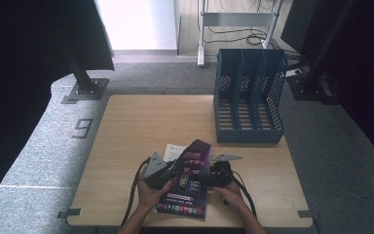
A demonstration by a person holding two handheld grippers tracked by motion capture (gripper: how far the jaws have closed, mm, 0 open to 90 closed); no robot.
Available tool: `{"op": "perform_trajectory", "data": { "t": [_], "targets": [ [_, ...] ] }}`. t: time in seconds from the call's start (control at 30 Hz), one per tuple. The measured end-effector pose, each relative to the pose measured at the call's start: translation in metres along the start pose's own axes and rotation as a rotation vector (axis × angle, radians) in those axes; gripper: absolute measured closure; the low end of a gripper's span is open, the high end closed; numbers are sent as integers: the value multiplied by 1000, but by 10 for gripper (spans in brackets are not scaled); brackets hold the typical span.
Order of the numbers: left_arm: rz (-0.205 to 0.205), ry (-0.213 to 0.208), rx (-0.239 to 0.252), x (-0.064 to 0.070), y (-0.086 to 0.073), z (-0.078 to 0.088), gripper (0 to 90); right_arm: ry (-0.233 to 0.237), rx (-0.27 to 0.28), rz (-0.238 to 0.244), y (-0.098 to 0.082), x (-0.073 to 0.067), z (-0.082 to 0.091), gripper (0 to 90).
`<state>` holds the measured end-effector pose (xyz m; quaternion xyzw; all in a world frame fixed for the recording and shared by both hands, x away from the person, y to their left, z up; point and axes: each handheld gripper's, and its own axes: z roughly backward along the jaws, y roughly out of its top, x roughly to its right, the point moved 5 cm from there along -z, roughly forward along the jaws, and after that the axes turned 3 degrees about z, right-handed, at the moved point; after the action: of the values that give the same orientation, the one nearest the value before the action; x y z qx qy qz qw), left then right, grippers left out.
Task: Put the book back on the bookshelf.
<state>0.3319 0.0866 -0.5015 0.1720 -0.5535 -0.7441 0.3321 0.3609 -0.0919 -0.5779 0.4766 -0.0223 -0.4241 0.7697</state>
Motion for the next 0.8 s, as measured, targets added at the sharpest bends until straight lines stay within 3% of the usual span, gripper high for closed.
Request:
{"op": "perform_trajectory", "data": {
  "t": [0.17,0.4,0.8],
  "targets": [
    [3,14,-22,-6,-4,-3,871,-29,-3,12,-1,0,-1,211],
    [76,17,-78,-21,-14,-9,868,-69,5,33,0,0,1,261],
    [125,54,-178,-35,-31,-22,858,-110,11,43,0,-2,-2,281]
  ]
}}
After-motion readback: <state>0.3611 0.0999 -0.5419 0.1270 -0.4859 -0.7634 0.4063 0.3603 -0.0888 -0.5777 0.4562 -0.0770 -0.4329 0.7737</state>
